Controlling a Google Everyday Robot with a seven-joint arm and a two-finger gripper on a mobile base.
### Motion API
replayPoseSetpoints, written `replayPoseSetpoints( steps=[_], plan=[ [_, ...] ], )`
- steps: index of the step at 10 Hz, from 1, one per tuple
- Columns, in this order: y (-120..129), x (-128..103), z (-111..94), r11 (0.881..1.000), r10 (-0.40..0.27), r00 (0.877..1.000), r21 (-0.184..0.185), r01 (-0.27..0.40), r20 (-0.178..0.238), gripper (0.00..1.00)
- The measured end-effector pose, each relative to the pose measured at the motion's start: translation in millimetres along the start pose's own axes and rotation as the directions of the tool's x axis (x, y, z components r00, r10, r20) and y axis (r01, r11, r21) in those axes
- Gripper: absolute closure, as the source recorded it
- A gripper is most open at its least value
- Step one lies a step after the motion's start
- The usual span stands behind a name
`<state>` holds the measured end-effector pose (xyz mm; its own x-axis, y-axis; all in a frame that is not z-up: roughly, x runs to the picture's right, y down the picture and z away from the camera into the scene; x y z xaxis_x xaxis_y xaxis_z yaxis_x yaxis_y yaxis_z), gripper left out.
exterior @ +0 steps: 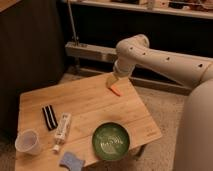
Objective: Pick up the ceramic bowl
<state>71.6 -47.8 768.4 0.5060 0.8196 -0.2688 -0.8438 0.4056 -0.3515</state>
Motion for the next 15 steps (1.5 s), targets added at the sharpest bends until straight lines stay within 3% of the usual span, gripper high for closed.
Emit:
replayPoseSetpoints(
  steps=[2,5,7,10,11,13,15],
  plan=[
    [6.1,41.5,1.6,0.995,0.005,1.0,-0.095,-0.007,-0.021,0.2],
    [22.2,122.7,5.9,0.984,0.017,0.999,-0.175,-0.024,-0.046,0.2],
    [45.3,170.2,29.2,0.974,0.016,0.999,-0.225,-0.026,-0.046,0.2],
    [59.8,207.6,78.2,0.95,0.036,0.999,-0.311,-0.031,0.01,0.2],
    [60.1,215.2,88.9,0.946,0.052,0.998,-0.32,-0.04,0.03,0.2],
    [53.8,224.0,100.3,0.955,0.079,0.996,-0.292,-0.061,0.049,0.24],
    [46.8,225.9,105.1,0.962,0.1,0.994,-0.258,-0.085,0.047,0.44]
  ],
)
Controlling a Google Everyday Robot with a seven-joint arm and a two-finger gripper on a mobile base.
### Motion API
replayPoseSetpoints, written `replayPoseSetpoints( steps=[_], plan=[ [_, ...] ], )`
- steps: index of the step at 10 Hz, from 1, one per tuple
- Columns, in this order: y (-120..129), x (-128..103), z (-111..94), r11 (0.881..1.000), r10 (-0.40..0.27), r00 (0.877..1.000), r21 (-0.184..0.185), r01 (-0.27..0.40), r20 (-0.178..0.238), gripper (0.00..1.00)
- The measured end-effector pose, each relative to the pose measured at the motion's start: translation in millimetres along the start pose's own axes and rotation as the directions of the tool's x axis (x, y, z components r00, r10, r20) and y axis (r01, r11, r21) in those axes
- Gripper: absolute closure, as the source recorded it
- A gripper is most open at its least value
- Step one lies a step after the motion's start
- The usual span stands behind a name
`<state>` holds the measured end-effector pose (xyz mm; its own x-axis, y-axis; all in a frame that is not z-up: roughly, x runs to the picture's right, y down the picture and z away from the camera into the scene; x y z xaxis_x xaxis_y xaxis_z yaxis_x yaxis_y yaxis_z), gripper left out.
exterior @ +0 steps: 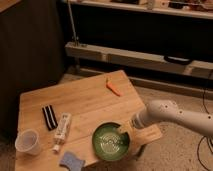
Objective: Pick up the ceramic bowl
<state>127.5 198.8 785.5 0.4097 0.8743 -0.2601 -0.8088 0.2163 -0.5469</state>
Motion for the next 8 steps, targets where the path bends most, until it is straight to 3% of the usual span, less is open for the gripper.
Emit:
replayPoseSetpoints(
  steps=[2,3,6,8],
  plan=[
    [-2.9,-1.7,0.3,1.0,0.001,1.0,0.008,-0.001,-0.003,0.65],
    [-2.6,-2.0,2.1,1.0,-0.002,1.0,0.002,0.002,-0.007,0.69],
    [-0.6,-4.7,3.6,1.0,-0.021,1.0,-0.001,0.021,-0.017,0.67],
    [-2.8,-3.1,2.4,1.0,-0.018,1.0,0.006,0.018,-0.021,0.49]
  ],
)
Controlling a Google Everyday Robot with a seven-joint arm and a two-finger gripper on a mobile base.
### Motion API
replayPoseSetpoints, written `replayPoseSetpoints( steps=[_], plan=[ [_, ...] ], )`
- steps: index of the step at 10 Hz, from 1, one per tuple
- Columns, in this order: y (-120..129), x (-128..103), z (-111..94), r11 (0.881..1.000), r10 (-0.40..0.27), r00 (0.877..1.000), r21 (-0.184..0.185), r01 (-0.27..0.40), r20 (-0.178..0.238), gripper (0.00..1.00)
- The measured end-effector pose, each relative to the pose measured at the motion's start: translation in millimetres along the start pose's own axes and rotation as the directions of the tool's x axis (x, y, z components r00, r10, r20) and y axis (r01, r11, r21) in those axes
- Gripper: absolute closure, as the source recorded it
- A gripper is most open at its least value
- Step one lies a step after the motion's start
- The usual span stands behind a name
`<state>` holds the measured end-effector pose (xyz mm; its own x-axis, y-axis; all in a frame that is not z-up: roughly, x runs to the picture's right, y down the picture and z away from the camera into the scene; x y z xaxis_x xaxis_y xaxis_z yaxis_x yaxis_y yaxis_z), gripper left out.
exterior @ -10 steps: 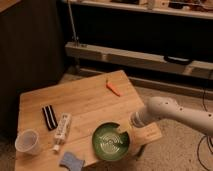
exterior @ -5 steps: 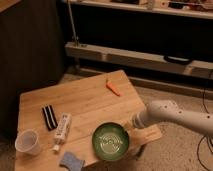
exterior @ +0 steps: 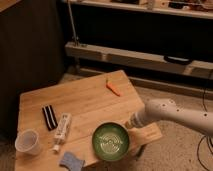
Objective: Pick up the ceramic bowl
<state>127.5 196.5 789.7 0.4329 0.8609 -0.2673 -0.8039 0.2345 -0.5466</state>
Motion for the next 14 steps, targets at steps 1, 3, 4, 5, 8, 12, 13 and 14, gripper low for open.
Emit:
replayPoseSetpoints(
  steps=[1,3,4,5,8,12,13,14],
  plan=[
    [1.5,-0.7,0.4,1.0,-0.003,1.0,0.0,0.003,-0.003,0.46],
    [2.2,-1.0,-2.1,1.0,-0.005,1.0,0.004,0.005,0.0,0.46],
    [2.1,-0.7,-3.9,1.0,-0.005,1.0,0.006,0.005,0.002,0.46],
    [4.0,-1.8,-4.3,1.0,-0.006,1.0,0.002,0.006,0.006,0.46],
    [14.4,1.1,-2.5,0.999,-0.034,0.999,-0.023,0.034,0.001,0.46],
    [28.0,2.8,13.2,0.998,-0.064,0.997,-0.031,0.063,-0.051,0.46],
    [27.9,6.6,21.4,0.997,-0.063,0.996,-0.04,0.06,-0.069,0.46],
    [28.9,8.1,27.4,0.997,-0.063,0.995,-0.05,0.06,-0.079,0.46]
  ],
)
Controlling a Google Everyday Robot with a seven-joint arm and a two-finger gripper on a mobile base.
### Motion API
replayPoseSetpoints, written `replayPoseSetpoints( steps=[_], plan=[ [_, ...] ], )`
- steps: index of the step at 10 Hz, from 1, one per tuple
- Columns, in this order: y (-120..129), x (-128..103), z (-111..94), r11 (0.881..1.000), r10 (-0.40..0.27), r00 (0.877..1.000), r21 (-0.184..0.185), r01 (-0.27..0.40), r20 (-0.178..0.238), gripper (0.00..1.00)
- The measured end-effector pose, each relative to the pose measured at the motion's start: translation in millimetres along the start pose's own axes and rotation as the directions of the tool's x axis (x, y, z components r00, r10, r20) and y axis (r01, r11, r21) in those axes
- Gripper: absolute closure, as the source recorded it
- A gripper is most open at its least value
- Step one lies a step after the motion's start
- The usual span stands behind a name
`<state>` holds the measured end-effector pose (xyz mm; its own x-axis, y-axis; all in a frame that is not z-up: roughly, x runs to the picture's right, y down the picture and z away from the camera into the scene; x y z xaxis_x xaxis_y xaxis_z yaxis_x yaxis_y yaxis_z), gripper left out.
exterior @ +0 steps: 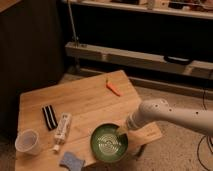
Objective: Pick up the ceramic bowl
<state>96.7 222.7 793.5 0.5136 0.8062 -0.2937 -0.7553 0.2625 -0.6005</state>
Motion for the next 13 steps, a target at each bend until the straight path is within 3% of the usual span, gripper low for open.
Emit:
replayPoseSetpoints(
  steps=[6,7,10,11,13],
  plan=[
    [8.6,-2.5,28.0,0.999,-0.031,0.997,-0.036,0.029,-0.065,0.49],
    [9.9,-3.0,31.0,0.999,-0.033,0.997,-0.038,0.031,-0.073,0.56],
    [9.3,-0.1,28.5,0.999,-0.026,0.996,-0.036,0.023,-0.081,0.9],
    [9.6,-1.5,26.1,0.998,-0.017,0.998,-0.057,0.013,-0.064,0.98],
    [13.4,-3.9,7.7,0.995,-0.013,0.999,-0.101,0.008,-0.05,1.0]
  ],
)
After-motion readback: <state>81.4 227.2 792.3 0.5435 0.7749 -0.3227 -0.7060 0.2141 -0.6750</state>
